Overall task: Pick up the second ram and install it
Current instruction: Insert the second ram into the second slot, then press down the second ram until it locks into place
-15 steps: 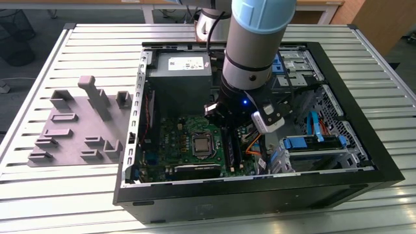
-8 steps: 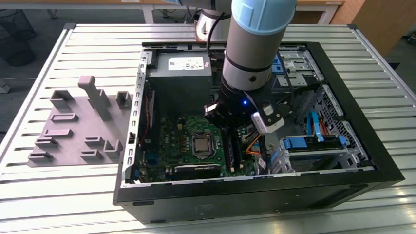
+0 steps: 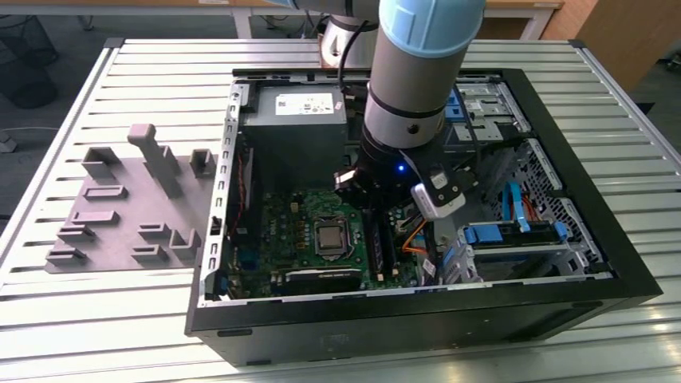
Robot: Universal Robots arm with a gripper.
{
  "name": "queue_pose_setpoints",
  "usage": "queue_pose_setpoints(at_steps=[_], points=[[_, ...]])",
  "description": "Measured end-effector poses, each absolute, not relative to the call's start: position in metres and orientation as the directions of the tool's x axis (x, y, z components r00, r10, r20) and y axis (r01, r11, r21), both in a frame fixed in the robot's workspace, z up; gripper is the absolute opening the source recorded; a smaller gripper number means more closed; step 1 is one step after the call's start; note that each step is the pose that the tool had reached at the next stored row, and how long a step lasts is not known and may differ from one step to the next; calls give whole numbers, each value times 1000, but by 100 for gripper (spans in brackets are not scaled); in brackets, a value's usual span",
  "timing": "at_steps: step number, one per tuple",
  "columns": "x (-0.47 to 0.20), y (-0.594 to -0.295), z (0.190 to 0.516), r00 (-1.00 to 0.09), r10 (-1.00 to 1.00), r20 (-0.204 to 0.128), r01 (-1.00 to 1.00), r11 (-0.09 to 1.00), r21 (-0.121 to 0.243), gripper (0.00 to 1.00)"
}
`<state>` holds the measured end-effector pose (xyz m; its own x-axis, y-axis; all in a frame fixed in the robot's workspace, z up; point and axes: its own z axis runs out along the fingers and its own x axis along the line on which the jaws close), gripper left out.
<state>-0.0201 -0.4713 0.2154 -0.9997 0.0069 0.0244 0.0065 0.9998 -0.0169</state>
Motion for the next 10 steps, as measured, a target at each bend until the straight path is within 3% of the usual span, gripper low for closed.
queue_pose_setpoints(at_steps=[2, 3, 10], points=[[-20, -471, 215, -1000, 7, 25, 6, 1000, -17, 15], [-20, -471, 215, -1000, 7, 25, 6, 1000, -17, 21], [-20, -471, 223, -1000, 7, 25, 7, 1000, -17, 21]])
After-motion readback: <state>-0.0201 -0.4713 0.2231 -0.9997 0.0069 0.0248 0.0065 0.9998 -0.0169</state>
